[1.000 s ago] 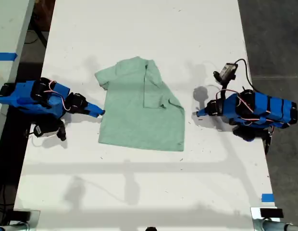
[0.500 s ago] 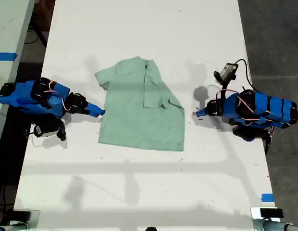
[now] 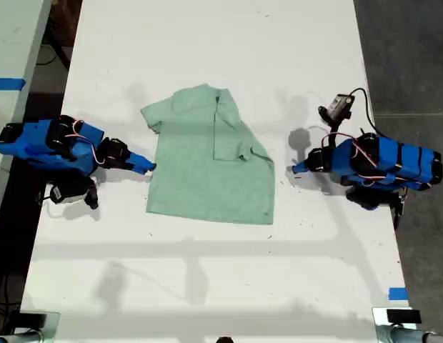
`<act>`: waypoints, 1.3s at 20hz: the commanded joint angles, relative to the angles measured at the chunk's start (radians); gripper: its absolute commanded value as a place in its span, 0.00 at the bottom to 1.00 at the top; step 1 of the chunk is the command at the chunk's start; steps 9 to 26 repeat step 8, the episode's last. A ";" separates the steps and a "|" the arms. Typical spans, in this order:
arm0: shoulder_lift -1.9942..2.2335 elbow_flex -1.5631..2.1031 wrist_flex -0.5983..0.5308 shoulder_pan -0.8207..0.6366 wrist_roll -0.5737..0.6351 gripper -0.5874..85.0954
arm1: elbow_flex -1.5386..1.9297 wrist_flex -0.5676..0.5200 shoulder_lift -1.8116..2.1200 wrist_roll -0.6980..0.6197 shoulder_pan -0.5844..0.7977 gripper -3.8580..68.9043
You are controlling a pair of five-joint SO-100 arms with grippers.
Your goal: Fold t shirt
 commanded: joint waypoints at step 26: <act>0.006 0.005 -0.012 -0.035 0.005 0.18 | 0.038 0.005 0.011 0.012 -0.025 0.06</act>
